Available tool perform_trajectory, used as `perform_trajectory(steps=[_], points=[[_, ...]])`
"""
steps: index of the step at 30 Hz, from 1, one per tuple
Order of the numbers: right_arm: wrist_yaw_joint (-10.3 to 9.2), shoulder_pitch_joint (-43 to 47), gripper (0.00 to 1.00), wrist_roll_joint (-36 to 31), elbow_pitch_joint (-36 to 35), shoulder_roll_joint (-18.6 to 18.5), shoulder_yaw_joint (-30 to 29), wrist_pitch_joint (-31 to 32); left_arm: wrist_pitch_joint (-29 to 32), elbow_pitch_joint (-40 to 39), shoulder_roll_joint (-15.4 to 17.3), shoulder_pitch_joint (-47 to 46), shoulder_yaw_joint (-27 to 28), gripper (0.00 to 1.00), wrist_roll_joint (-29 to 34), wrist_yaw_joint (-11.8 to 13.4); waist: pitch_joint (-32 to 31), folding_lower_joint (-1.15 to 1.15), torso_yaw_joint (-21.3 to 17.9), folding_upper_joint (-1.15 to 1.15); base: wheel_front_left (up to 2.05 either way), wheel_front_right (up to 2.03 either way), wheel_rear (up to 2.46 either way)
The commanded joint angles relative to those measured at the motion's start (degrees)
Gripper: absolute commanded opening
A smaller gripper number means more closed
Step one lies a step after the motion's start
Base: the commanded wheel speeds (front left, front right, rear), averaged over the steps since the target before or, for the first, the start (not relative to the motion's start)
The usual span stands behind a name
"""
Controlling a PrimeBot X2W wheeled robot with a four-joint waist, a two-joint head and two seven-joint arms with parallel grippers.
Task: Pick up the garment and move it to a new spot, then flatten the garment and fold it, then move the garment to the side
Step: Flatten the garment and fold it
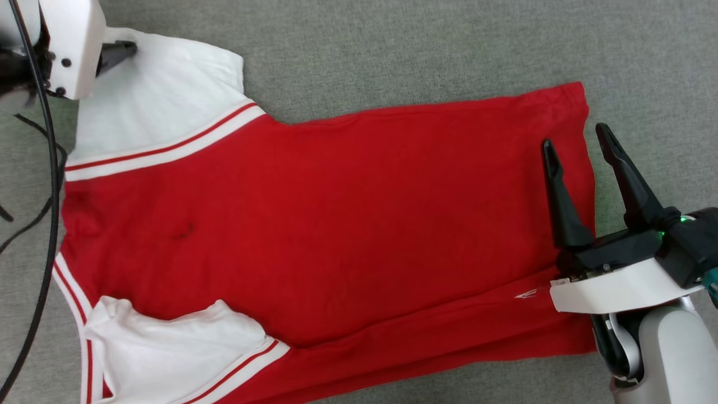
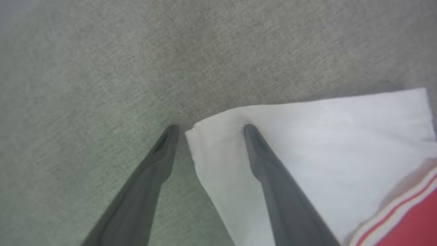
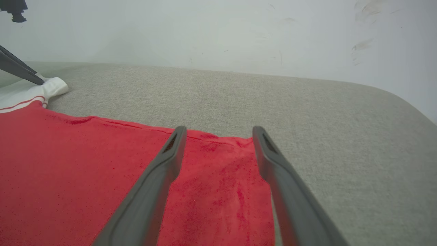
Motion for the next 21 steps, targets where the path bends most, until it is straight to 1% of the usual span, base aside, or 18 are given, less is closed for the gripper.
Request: perform_trajectory(steps=[1, 5, 6, 7, 9, 11, 15, 18, 21], points=[[-0.05, -0.5, 1.0, -0.3, -0.2, 0.3, 0.0, -0.3, 0.6, 0.9, 0.0, 1.0, -1.2, 1.0, 0.6, 0.0, 0.6, -0.01, -0.3, 0.0, 0.0, 0.0, 0.0], [-0.05, -0.8, 1.0, -0.6, -0.5, 0.7, -0.2, -0.5, 2.8, 1.3, 0.4, 2.7, -3.4, 1.0, 0.9, -0.2, 1.2, -0.01, -0.3, 0.0, 0.0, 0.0, 0.0], [-0.05, -0.9, 1.0, -0.6, -0.6, 0.8, -0.3, -0.6, 3.2, 1.1, 0.6, 3.2, -3.8, 0.77, 0.7, -0.2, 1.2, -0.01, -0.3, 0.0, 0.0, 0.0, 0.0], [-0.05, -1.1, 1.0, -0.6, -0.7, 0.8, -0.5, -0.5, 3.6, 1.0, 0.8, 3.5, -4.1, 0.0, 0.4, -0.2, 1.2, -0.01, -0.2, 0.0, 0.0, 0.0, 0.0], [-0.05, -1.5, 1.0, -0.5, -1.0, 1.0, -0.8, -0.3, 3.5, 0.7, 1.0, 3.8, -4.3, 0.0, 0.2, -0.3, 1.1, -0.01, -0.1, 0.0, 0.0, 0.0, 0.0], [-0.05, -2.3, 1.0, -0.3, -1.2, 0.8, -1.1, 0.2, 1.5, 0.4, 0.9, 3.6, -3.7, 0.0, 0.1, -0.3, 0.5, -0.01, 0.3, 0.0, 0.0, 0.0, 0.0], [-0.05, -4.0, 1.0, -0.4, -2.2, -1.7, -2.6, 1.9, -2.9, -1.2, -0.2, 2.3, -2.9, 0.0, 1.0, -0.4, -1.3, -0.01, 1.4, 0.0, 0.0, 0.0, 0.0], [-0.05, -5.5, 1.0, 0.3, -3.2, -5.0, -3.3, 5.9, -5.5, -2.6, -0.8, 2.3, -3.0, 0.0, 1.0, -0.4, -3.3, -0.01, 2.6, 0.0, 0.0, 0.0, 0.0], [-0.05, -7.7, 1.0, 2.5, -3.6, -9.5, -3.5, 13.2, -7.9, -5.0, -1.2, 2.9, -3.9, 0.0, 1.2, -0.5, -5.3, -0.01, 4.1, 0.0, 0.0, 0.0, 0.0]])
